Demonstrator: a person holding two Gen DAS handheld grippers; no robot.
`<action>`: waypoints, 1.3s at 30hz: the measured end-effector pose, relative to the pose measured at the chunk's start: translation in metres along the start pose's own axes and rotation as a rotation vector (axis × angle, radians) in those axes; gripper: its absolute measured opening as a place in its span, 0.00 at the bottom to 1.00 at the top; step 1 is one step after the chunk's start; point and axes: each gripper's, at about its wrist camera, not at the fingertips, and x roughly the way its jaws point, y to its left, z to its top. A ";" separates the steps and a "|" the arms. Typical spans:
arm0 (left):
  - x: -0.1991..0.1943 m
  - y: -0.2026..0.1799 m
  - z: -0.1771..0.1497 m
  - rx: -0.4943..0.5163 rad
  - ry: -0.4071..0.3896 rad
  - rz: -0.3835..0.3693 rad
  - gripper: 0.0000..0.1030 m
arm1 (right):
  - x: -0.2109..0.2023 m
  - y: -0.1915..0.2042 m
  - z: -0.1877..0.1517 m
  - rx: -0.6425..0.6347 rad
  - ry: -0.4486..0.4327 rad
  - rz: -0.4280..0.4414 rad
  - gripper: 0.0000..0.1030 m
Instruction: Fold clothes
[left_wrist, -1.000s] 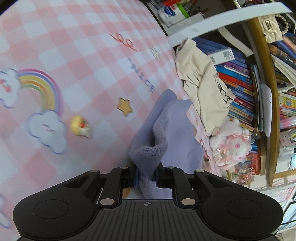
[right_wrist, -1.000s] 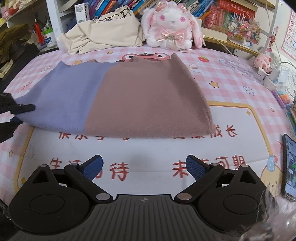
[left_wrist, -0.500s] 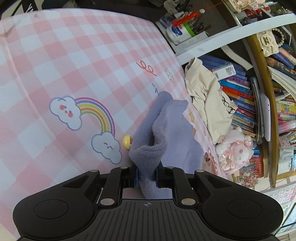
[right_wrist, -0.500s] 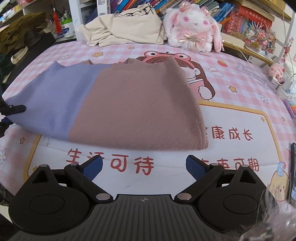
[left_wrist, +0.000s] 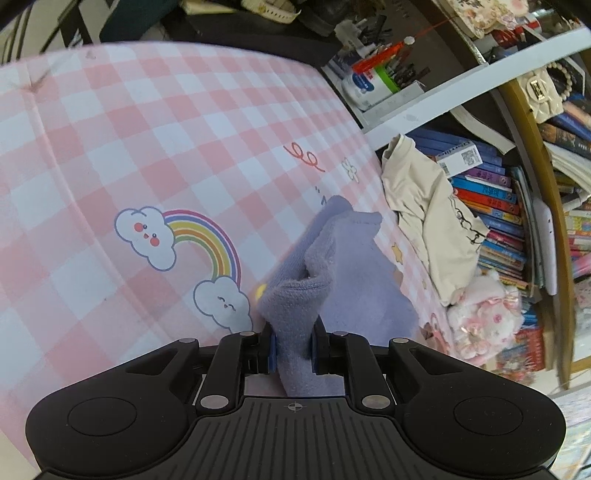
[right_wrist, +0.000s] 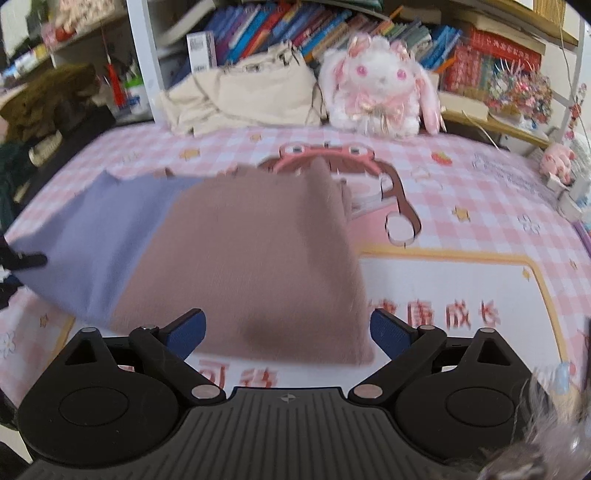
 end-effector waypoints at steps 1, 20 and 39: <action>-0.001 -0.003 -0.002 0.011 -0.012 0.014 0.15 | 0.001 -0.005 0.003 -0.003 -0.014 0.013 0.91; -0.016 -0.054 -0.031 0.083 -0.226 0.203 0.14 | 0.088 -0.091 0.042 -0.005 0.044 0.337 0.25; -0.039 -0.257 -0.130 0.795 -0.267 0.014 0.11 | 0.103 -0.118 0.043 0.065 0.074 0.484 0.24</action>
